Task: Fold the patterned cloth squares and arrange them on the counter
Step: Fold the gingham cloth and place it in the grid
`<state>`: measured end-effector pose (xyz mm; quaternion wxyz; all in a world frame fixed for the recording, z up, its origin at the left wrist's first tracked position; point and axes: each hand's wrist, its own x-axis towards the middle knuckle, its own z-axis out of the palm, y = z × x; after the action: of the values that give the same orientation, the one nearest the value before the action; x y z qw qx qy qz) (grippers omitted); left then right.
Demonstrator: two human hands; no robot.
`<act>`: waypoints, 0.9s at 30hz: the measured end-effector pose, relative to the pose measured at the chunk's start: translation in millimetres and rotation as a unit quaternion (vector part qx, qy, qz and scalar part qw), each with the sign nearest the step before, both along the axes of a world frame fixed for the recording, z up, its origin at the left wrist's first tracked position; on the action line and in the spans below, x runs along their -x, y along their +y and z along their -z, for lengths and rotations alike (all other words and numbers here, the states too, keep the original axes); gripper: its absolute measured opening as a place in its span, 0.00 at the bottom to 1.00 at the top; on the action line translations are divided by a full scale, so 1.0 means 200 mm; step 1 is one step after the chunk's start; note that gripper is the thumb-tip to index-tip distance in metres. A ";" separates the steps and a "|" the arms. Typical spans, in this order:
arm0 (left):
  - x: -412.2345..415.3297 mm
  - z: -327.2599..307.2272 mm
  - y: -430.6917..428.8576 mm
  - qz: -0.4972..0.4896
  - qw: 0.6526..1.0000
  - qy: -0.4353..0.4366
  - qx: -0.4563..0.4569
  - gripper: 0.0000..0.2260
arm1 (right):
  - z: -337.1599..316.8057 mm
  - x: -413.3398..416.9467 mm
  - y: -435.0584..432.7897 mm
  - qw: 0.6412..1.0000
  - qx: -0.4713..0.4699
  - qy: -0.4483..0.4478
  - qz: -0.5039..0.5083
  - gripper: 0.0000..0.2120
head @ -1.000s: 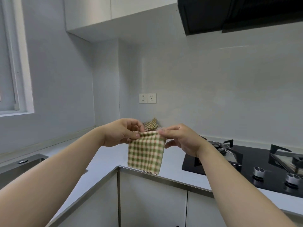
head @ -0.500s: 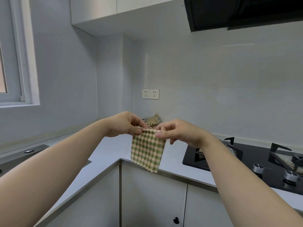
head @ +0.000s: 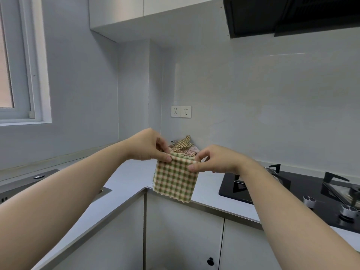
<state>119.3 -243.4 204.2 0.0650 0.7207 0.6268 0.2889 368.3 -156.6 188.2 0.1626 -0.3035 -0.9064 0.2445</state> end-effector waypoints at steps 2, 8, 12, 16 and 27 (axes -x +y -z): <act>0.00 0.00 0.00 -0.005 1.000 0.020 -0.005 0.06 | 0.00 0.01 0.00 1.000 -0.006 0.000 0.004 0.18; 0.00 0.02 -0.01 0.006 1.000 0.002 -0.017 0.05 | 0.00 0.02 -0.01 0.997 -0.065 0.004 0.036 0.20; 0.01 0.05 0.02 0.001 1.000 -0.020 -0.017 0.09 | 0.00 0.06 0.00 0.994 -0.091 0.012 0.061 0.23; -0.01 0.06 0.05 -0.034 0.998 -0.046 0.006 0.03 | 0.02 0.08 -0.01 0.992 -0.090 0.048 0.069 0.22; -0.17 0.23 0.16 -0.107 0.906 -0.398 -0.099 0.10 | 0.23 0.19 0.01 0.842 0.319 0.415 0.129 0.09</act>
<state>152.9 -210.6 157.9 0.2063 0.4775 0.5903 0.6172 330.0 -154.5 141.4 0.4476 -0.3234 -0.5789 0.6000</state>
